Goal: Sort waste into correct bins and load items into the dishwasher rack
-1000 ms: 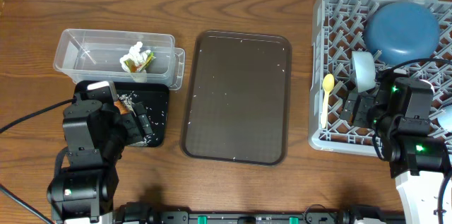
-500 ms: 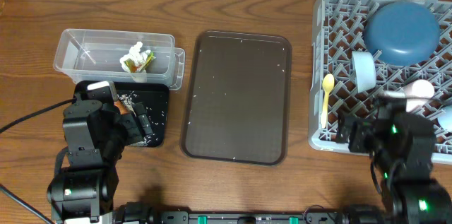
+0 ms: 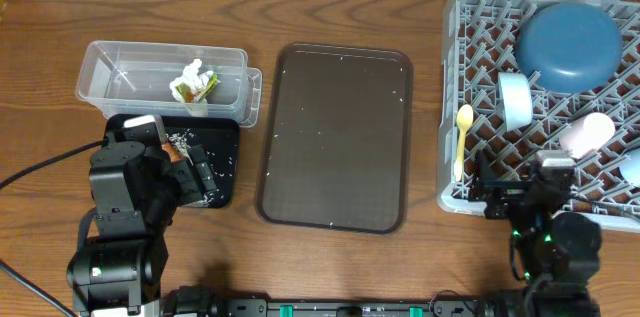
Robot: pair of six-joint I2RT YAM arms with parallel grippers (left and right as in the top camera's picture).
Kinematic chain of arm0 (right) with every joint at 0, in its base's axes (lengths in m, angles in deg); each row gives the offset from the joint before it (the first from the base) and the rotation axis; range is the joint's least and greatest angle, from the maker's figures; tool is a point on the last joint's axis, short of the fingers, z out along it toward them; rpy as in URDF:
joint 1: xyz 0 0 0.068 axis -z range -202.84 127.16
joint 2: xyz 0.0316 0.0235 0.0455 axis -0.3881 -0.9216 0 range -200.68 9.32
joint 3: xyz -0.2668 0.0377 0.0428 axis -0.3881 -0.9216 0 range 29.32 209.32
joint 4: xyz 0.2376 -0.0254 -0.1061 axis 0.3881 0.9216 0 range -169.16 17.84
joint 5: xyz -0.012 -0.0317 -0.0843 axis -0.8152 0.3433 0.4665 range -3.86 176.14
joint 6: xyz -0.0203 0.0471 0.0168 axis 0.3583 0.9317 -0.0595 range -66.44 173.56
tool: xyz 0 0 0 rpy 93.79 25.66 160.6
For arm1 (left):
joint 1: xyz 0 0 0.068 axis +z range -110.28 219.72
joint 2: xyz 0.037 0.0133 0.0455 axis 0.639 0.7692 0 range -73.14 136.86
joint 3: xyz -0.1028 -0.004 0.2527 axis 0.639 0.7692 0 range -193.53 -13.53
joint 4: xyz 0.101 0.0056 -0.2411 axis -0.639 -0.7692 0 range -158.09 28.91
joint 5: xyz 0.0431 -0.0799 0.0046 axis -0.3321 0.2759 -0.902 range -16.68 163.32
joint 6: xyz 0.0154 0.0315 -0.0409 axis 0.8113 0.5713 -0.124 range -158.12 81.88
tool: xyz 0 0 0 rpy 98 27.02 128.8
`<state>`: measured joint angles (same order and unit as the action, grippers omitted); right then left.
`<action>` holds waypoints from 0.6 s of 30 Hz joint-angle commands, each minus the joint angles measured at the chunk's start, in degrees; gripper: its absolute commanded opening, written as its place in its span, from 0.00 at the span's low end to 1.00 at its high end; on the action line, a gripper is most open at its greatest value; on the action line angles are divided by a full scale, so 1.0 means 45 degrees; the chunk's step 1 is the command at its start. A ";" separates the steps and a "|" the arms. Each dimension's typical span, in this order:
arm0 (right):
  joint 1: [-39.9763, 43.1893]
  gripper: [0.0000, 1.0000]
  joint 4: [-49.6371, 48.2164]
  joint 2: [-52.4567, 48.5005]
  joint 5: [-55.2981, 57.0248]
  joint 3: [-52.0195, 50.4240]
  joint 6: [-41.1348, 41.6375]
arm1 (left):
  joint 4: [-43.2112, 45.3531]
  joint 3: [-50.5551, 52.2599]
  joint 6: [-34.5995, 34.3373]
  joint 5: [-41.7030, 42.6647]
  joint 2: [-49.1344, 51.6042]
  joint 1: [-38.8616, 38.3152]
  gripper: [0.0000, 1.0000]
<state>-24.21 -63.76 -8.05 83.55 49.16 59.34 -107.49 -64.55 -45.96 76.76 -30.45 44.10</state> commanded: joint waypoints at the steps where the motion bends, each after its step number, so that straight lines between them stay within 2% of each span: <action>1: -0.0131 0.99 -0.1423 0.0840 -0.0296 -0.1292 -0.0160 | 0.0000 0.0049 0.0073 -0.0151 0.0005 0.0034 0.92; 6: -0.0131 0.99 -0.3337 0.1923 -0.0049 -0.2764 -0.0287 | 0.0000 0.0049 0.0073 -0.0151 0.0005 0.0034 0.92; 11: -0.0131 0.99 -0.5401 0.2735 -0.0053 -0.4036 -0.1496 | 0.0000 0.0049 0.0073 -0.0151 0.0005 0.0034 0.92; 18: -0.0112 0.99 -0.4507 0.3798 -0.0204 -0.4342 -0.2414 | 0.0000 0.0049 0.0073 -0.0151 0.0005 0.0034 0.92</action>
<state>-24.27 -84.44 7.91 83.09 29.77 52.42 -107.51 -64.55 -45.96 76.76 -30.45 44.10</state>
